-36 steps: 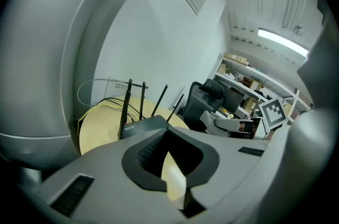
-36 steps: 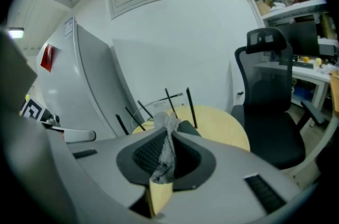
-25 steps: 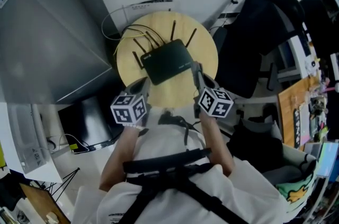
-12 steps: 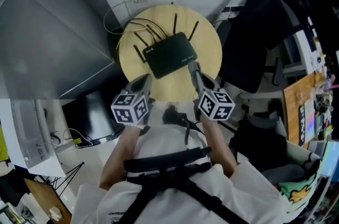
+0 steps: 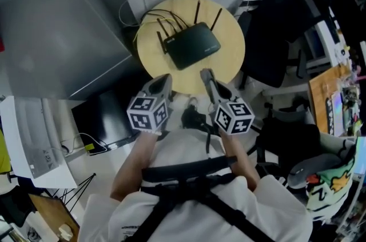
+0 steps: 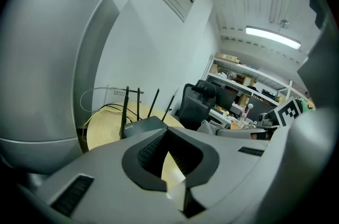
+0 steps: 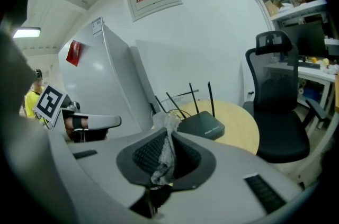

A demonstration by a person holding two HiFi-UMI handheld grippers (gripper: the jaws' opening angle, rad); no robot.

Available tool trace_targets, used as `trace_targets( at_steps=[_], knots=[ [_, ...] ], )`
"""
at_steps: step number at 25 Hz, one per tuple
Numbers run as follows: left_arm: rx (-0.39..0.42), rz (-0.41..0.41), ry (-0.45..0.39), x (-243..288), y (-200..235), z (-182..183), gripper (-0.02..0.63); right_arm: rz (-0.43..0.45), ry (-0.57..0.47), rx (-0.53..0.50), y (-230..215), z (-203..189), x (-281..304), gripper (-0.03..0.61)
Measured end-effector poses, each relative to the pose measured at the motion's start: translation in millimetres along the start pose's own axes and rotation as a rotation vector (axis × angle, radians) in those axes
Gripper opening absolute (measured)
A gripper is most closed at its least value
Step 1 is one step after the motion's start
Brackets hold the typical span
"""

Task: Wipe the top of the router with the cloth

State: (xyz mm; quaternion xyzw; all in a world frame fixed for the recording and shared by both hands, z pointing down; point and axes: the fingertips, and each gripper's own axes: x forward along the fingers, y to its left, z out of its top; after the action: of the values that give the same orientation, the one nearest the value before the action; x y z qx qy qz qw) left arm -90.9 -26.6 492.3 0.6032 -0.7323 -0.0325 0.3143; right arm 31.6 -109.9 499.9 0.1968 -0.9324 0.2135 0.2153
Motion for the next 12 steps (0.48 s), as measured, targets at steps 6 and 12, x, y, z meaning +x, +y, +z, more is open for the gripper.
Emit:
trace_targets(
  at_steps=[6,12],
  knots=[
    [0.024,-0.063,0.013,-29,-14,-15,-0.003,-0.039,-0.009,0.001,28,-22,-35,0.035],
    [0.044,-0.097,0.023,-51,-26,-29,-0.003,-0.090,-0.035,0.031,32,-39,-59,0.035]
  ],
)
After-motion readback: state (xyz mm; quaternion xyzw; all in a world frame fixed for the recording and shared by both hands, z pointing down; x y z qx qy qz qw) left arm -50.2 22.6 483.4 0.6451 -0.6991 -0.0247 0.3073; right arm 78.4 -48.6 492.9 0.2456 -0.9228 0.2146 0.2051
